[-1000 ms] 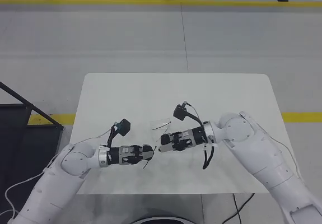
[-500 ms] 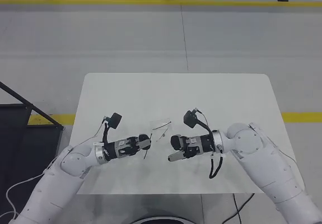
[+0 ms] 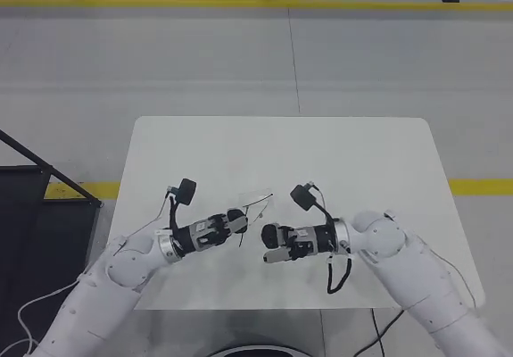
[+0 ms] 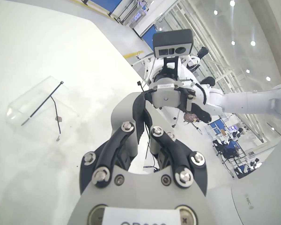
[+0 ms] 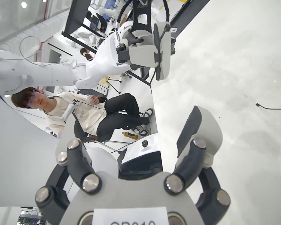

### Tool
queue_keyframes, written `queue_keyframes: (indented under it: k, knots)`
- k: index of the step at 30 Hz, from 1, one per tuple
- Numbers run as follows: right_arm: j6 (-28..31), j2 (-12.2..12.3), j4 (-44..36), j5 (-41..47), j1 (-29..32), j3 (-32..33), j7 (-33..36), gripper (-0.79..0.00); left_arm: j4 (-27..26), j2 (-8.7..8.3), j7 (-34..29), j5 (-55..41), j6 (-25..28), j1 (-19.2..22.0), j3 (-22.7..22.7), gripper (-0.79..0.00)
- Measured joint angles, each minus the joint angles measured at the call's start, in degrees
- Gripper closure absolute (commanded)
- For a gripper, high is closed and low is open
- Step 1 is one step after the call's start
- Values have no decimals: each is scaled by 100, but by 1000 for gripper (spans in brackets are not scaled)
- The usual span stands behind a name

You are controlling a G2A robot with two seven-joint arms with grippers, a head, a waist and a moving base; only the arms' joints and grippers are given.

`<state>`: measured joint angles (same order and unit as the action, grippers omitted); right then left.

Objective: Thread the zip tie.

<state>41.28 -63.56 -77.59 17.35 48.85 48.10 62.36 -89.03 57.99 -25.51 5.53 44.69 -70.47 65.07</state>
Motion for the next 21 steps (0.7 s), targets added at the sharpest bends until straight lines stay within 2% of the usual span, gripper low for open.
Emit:
queue_keyframes:
  k: [2,4,8,10,12,16,21]
  knots:
    - [78,-34,154,197,-43,-72,-2,-785,5,43,325,143,-1,-20,-60,0]
    - [96,-69,287,263,-88,-134,-53,-686,31,78,575,259,33,-24,-103,0]
    - [183,-172,553,293,-210,-314,-164,-613,73,147,1052,580,72,-52,-180,0]
    - [205,-216,649,227,-259,-380,-279,-551,62,170,1212,739,58,-69,-199,0]
    - [191,-262,728,28,-298,-424,-524,-529,45,192,1339,869,51,-93,-220,0]
    - [179,-322,724,-327,-292,-479,-929,-422,23,220,1475,1027,-22,-116,-217,0]
    - [184,-352,725,-448,-284,-487,-1043,-422,11,250,1550,1079,-46,-137,-216,0]
